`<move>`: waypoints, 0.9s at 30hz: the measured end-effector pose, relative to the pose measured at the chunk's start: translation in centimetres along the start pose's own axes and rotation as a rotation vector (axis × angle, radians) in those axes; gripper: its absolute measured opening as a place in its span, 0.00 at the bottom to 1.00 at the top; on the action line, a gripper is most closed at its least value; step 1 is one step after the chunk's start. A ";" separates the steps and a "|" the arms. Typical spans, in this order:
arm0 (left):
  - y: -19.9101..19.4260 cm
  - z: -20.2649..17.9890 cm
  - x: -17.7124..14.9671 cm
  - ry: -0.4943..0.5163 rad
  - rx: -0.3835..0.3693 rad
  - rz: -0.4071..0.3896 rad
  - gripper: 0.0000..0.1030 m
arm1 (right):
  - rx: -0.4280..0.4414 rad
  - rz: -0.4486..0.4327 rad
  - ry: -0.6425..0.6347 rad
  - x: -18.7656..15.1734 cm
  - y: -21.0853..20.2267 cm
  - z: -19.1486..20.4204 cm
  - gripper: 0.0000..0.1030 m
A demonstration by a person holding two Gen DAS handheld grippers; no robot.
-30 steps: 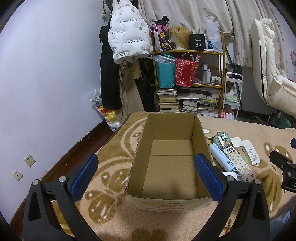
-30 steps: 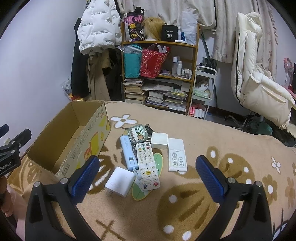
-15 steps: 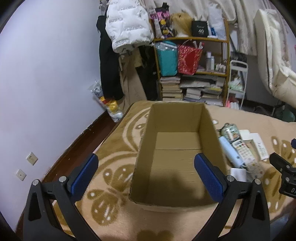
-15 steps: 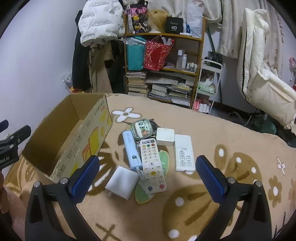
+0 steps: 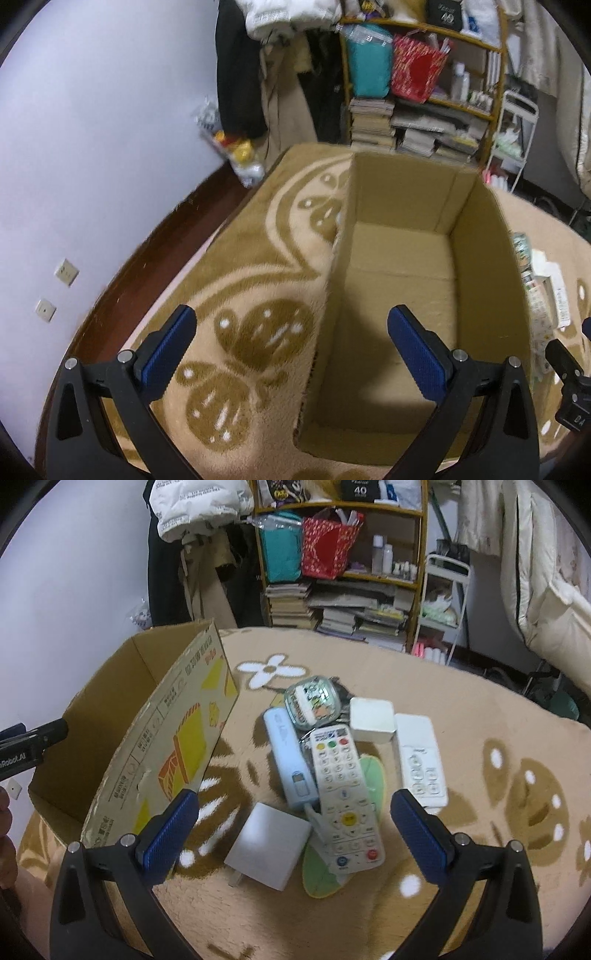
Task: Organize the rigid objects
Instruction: 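Move the left tool to the box wall while the right tool approaches the white charger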
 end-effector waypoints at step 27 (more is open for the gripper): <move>3.9 0.0 -1.9 -0.032 -0.022 0.213 0.37 | 0.044 0.190 -0.036 -3.0 4.7 2.4 0.85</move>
Point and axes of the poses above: each gripper's, at about its wrist camera, not at the fingertips, and y roughly the way its jaws point, z to its left, x to its top, the point moved 4 cm from there along y, roughly the way its jaws point, and after that the axes turned 8 degrees about -x, right-handed, at the moved point
